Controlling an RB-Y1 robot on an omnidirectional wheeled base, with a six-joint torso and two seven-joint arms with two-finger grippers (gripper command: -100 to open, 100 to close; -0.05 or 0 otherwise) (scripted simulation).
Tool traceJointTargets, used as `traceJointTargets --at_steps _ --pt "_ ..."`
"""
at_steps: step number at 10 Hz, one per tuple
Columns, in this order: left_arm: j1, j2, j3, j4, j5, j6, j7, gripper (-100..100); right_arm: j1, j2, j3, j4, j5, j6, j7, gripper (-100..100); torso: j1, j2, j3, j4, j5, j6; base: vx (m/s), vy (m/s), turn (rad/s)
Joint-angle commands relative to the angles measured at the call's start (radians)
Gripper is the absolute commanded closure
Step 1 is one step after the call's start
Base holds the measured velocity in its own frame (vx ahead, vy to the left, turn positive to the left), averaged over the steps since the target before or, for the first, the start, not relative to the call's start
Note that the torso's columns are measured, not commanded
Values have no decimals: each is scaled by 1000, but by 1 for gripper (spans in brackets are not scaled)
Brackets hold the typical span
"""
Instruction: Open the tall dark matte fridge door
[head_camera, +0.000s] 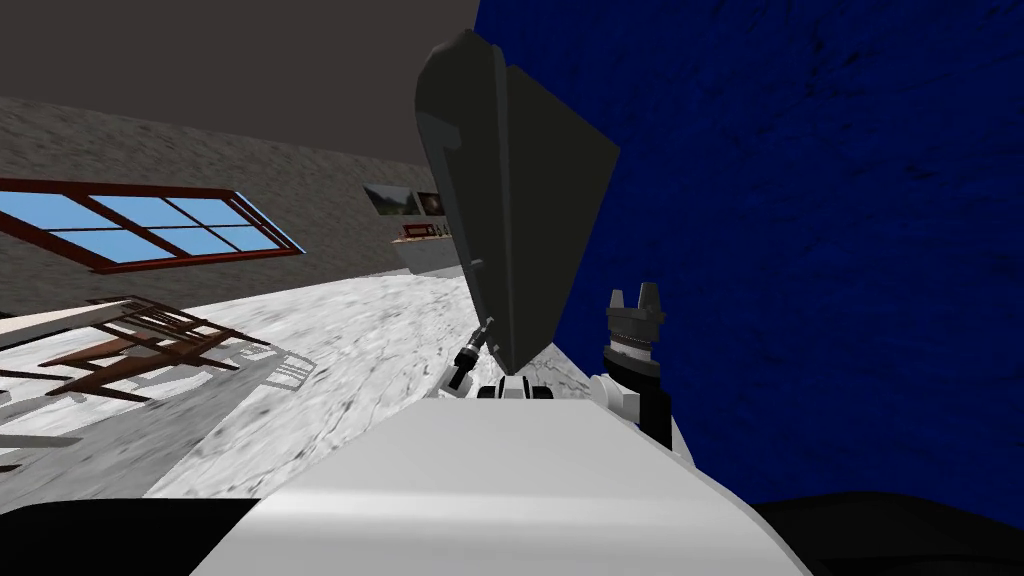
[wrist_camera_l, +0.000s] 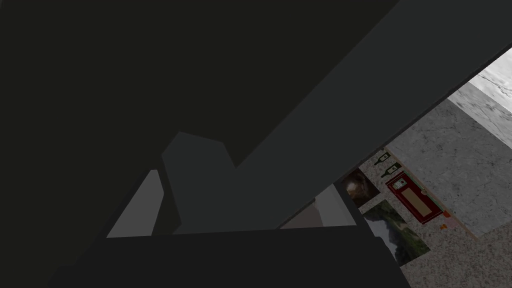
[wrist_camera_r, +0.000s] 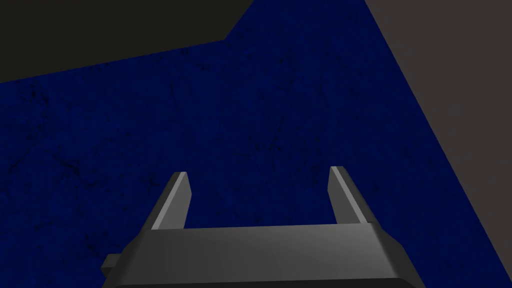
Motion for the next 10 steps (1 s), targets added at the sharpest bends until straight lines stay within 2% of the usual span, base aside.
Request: traceJointTargets --at_steps 1,2,3,4,5,6,7,9,10 --pt "85 -3 19 -68 -7 10 -9 100 0 0 0 0 0 0 0 0 -1 1 0 1 0 2 17 22 -168" --pt "94 -3 19 -68 -7 10 -9 100 0 0 0 0 0 0 0 0 -1 1 1 2 -1 1 15 14 24" --pt "80 -4 20 -75 -9 12 -11 100 0 0 0 0 0 0 0 0 -1 1 1 0 0 0 10 6 11" --pt "91 46 70 -25 19 -38 15 100 0 0 0 0 0 0 0 0 0 -1 0 2 0 1 -56 48 -385" --pt "91 47 70 -17 19 -52 15 100 -1 0 0 0 0 0 0 0 5 -4 -1 -2 1 1 -77 86 -244" --pt "101 91 119 13 48 -92 44 100 0 0 0 0 0 0 0 0 7 -4 -2 -4 3 0 -102 101 -342" --pt "101 98 120 22 48 -116 44 100 0 0 0 0 0 0 0 0 7 -4 -1 -6 5 0 -91 107 -266" --pt "101 98 120 42 48 -116 44 100 0 0 0 0 0 0 0 0 1 -11 -5 -9 6 1 -33 30 3" --pt "111 149 169 76 77 -173 72 100 0 0 0 0 0 0 0 0 -1 -13 -7 -11 6 1 -73 33 -322"
